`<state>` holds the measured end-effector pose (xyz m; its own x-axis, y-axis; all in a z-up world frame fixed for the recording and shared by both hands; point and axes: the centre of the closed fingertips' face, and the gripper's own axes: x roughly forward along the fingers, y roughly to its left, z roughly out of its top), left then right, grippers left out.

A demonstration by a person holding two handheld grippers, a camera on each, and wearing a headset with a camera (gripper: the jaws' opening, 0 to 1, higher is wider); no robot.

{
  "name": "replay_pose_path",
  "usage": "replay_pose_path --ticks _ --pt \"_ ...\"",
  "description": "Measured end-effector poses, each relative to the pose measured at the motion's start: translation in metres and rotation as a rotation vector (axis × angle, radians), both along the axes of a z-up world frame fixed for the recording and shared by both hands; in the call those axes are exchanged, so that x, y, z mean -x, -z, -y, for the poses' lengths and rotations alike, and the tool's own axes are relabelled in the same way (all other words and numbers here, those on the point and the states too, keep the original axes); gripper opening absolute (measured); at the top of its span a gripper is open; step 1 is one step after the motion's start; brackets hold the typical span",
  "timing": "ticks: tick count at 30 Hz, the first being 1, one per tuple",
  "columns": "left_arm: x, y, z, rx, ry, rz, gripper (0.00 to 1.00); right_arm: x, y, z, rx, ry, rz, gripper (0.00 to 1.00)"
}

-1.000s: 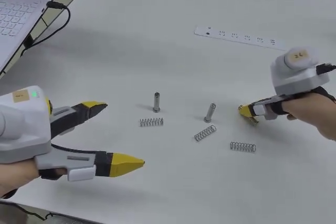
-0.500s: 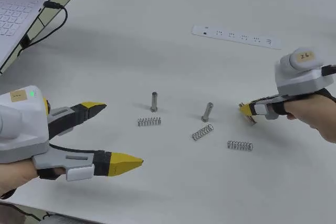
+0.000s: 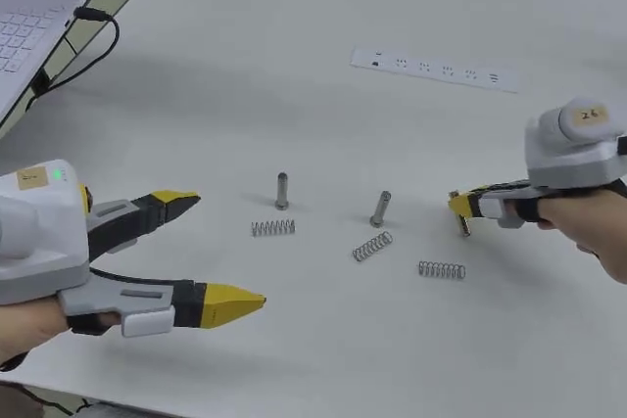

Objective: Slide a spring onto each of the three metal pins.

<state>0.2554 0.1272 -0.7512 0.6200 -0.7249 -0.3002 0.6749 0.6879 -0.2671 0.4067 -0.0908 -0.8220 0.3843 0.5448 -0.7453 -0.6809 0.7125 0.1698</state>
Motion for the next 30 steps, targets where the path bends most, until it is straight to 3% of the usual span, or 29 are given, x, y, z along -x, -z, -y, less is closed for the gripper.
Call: replay_pose_path --ticks 16,30 --pt "0.000 -0.006 0.000 0.009 0.005 0.011 0.88 0.004 -0.012 0.000 -0.003 -0.014 0.055 0.05" --pt "0.002 -0.009 0.001 0.022 0.008 0.014 0.87 0.002 -0.013 0.002 0.024 -0.032 0.087 0.05"
